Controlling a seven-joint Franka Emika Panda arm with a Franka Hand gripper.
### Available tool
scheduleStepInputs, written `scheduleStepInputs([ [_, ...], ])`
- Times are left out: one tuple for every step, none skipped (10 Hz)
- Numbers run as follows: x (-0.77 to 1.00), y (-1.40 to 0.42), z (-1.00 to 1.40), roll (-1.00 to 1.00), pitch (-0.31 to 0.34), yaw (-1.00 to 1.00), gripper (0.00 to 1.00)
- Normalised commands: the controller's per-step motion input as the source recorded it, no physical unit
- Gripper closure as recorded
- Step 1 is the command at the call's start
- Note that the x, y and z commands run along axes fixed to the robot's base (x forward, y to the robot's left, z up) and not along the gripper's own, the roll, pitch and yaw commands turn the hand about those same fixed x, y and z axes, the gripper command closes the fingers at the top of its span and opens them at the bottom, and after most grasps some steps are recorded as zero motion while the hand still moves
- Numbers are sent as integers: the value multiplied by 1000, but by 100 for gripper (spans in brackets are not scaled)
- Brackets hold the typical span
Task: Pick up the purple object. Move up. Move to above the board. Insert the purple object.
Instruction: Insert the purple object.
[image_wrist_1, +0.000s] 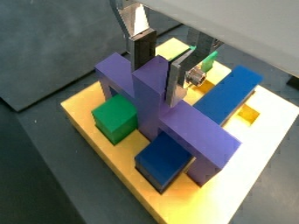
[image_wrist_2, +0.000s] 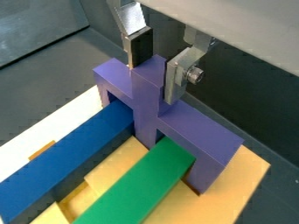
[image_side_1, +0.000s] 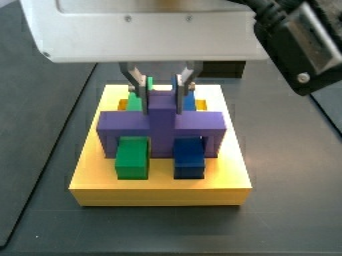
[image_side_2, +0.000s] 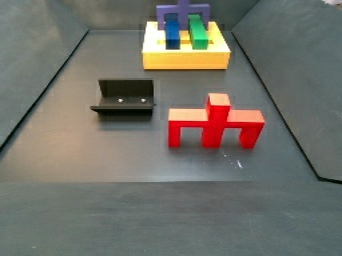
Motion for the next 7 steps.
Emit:
scheduleStepInputs([
  [0,106,-86,-51,0,0,100],
  [-137,183,-51,-51,-4,0,100],
  [-157,189,-191,-197,-54,54,100],
  [-234,283,-454,-219,-133,49,100],
  [-323,266,-626,-201,-184,57,100],
  [-223,-51,-977,0,-91,0,100],
  [-117,0,-797,26,0,0,100],
])
